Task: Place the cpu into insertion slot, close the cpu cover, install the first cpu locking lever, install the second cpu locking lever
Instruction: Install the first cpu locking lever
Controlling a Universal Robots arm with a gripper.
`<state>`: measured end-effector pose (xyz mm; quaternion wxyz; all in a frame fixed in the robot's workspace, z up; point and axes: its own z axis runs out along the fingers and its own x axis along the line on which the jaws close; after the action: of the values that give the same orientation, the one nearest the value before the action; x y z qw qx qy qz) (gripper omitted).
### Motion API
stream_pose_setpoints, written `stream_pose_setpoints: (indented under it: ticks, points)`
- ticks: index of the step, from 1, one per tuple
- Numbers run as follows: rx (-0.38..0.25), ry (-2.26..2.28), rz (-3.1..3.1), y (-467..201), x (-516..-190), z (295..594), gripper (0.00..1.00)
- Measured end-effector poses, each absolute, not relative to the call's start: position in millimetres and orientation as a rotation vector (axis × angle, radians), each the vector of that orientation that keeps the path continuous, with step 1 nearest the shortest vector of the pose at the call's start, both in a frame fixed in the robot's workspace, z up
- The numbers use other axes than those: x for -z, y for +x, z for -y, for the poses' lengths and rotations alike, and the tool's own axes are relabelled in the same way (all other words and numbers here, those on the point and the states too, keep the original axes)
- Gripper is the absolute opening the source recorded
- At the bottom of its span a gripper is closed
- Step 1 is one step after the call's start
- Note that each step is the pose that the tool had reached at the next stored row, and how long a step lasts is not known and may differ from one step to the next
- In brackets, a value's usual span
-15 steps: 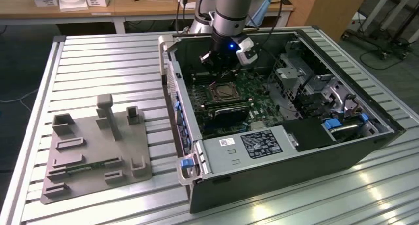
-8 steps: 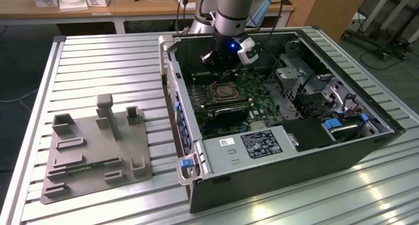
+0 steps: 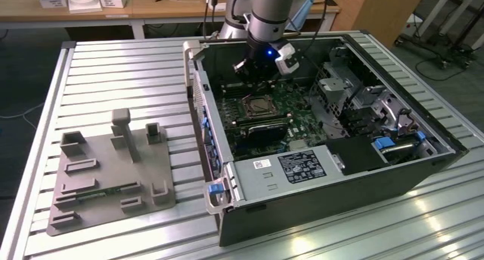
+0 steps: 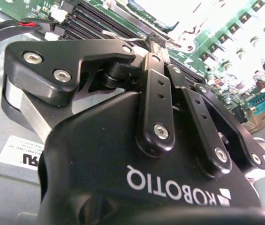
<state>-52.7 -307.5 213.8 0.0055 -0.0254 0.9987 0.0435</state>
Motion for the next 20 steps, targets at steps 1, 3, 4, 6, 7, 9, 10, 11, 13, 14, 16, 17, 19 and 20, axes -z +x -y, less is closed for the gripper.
stream_pose_setpoints:
  ticks: [1,3,4,6,7,9,10,11,13,14,16,17,19,20]
  points:
    - [-0.136,-0.08,-3.127,-53,-213,307,0.1]
    - [-0.136,-0.079,-3.127,-52,-213,307,0.1]
    - [-0.136,-0.079,-3.127,-52,-212,306,0.1]
    - [-0.136,-0.08,-3.127,-51,-211,306,0.1]
    - [-0.137,-0.08,-3.127,-51,-211,306,0.1]
    - [-0.136,-0.079,-3.127,-50,-211,305,0.1]
    - [-0.136,-0.079,-3.127,-49,-210,305,0.1]
    - [-0.136,-0.079,-3.127,-49,-210,304,0.1]
    - [-0.136,-0.079,-3.127,-48,-209,304,0.1]
    - [-0.137,-0.079,-3.127,-47,-209,304,0.1]
    - [-0.137,-0.08,-3.126,-46,-209,303,0.1]
    - [-0.137,-0.08,-3.127,-45,-209,303,0.1]
    - [-0.136,-0.08,-3.127,-43,-208,303,0.1]
    - [-0.136,-0.08,-3.127,-42,-208,303,0.1]
